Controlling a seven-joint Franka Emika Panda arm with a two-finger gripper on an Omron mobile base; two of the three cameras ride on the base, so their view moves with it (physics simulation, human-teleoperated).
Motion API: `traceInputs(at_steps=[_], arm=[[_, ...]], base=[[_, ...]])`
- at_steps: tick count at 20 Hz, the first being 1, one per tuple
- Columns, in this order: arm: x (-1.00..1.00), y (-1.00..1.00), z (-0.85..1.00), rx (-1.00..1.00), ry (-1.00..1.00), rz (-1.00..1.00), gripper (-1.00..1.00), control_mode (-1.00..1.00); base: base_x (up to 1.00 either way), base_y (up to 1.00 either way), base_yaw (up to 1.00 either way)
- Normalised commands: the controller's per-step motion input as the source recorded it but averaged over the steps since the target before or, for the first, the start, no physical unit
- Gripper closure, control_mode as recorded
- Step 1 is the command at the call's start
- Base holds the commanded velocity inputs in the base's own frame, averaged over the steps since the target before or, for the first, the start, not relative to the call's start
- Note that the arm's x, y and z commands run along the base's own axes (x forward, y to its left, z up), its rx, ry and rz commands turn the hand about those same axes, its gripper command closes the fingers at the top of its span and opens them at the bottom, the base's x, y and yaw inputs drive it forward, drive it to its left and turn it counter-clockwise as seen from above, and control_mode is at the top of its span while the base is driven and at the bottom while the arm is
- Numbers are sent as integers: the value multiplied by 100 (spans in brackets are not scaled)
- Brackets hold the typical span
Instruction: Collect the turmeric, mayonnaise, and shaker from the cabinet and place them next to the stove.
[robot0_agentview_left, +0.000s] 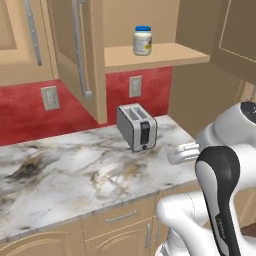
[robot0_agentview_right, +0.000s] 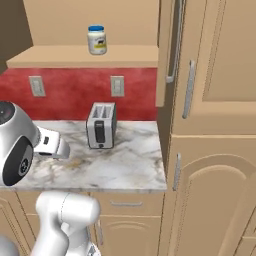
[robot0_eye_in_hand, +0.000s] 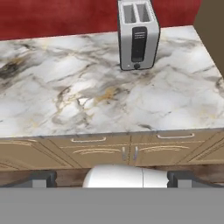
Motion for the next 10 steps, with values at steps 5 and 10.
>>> traceInputs(at_steps=[5, 10], arm=[[0, 0, 0, 0, 0, 0, -100, 100], [0, 0, 0, 0, 0, 0, -100, 100]], base=[[55, -7, 30], [49, -27, 21]])
